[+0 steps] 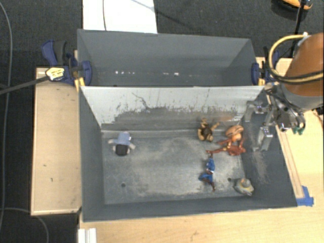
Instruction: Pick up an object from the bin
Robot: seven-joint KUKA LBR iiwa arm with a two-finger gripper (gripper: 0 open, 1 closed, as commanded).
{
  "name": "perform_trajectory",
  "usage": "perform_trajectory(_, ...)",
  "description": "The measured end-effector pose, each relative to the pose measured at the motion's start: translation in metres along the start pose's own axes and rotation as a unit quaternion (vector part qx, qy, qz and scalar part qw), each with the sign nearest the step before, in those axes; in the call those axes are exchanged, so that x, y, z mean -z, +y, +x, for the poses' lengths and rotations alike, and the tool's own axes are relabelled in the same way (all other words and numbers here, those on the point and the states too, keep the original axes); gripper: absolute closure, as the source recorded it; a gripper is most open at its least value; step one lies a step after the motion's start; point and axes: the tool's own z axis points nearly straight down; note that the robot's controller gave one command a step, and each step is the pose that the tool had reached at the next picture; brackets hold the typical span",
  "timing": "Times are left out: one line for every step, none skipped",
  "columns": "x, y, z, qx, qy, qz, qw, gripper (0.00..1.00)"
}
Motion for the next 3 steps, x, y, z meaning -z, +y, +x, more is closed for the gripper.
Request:
perform_trajectory(0.0, 0.0, 0.0, 0.0, 0.0, 0.0, 1.0, 0.0)
perform_trajectory(-0.02, 0.016, -0.003, 0.036, -0.0039, 0.002, 0.9993, 0.0)
perform_trajectory(-0.065, 0.057, 0.003, 0.168, -0.0013, 0.0, 0.9858, 0.0)
